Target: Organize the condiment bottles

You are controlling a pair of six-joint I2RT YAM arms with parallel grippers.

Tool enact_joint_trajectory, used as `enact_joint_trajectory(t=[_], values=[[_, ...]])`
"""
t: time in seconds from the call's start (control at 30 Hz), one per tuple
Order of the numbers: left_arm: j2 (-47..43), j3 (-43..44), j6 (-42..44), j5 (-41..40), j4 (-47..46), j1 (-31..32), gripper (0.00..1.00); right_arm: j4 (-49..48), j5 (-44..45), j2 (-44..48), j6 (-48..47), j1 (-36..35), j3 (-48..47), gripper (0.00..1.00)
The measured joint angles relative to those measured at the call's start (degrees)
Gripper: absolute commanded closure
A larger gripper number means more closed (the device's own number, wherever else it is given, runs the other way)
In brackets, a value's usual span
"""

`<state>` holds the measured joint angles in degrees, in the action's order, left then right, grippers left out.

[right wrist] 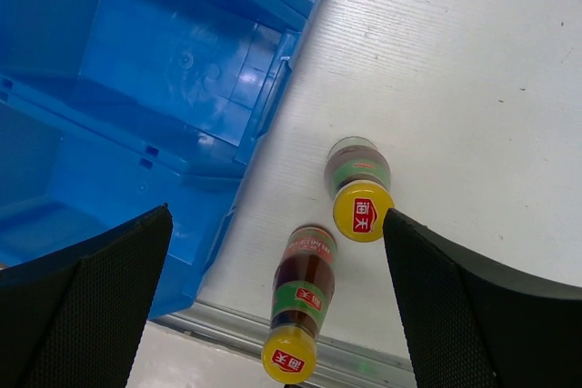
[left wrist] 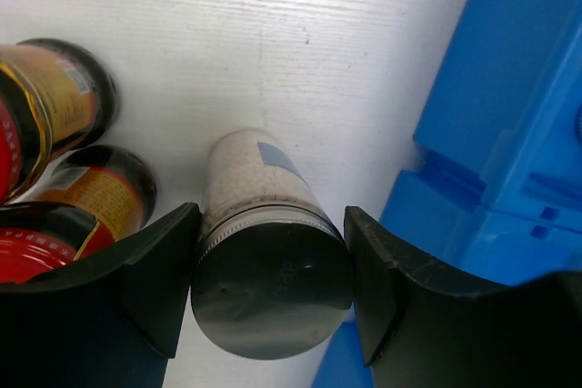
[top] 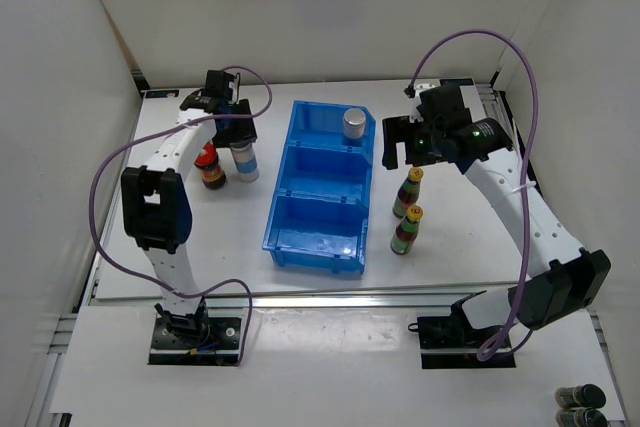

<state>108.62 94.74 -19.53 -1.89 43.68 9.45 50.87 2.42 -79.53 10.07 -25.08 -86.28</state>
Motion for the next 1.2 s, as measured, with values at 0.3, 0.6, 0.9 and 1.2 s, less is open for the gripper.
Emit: enact_joint_trajectory(t=[0.3,0.6,0.9,1.2], values=[[7.30,21.77,-0.94,0.44,8.17,0.04,0.89,0.13,0.00,0.92,0.02,0.00,1.11,0.00],[12.24,44.63,-5.05,4.83,12.85,1.05,0.89,0.04,0.66,3.10,0.11,0.74,2.84,0.00],[16.87,51.43,-4.72,7.72,12.96,7.54,0.89,0.00,0.83,4.98,0.22,2.62,3.91,0.00],[23.21,51.21,-2.86,8.55,12.87,11.96,0.89,0.02,0.83,4.98,0.20,3.30,5.20,0.00]])
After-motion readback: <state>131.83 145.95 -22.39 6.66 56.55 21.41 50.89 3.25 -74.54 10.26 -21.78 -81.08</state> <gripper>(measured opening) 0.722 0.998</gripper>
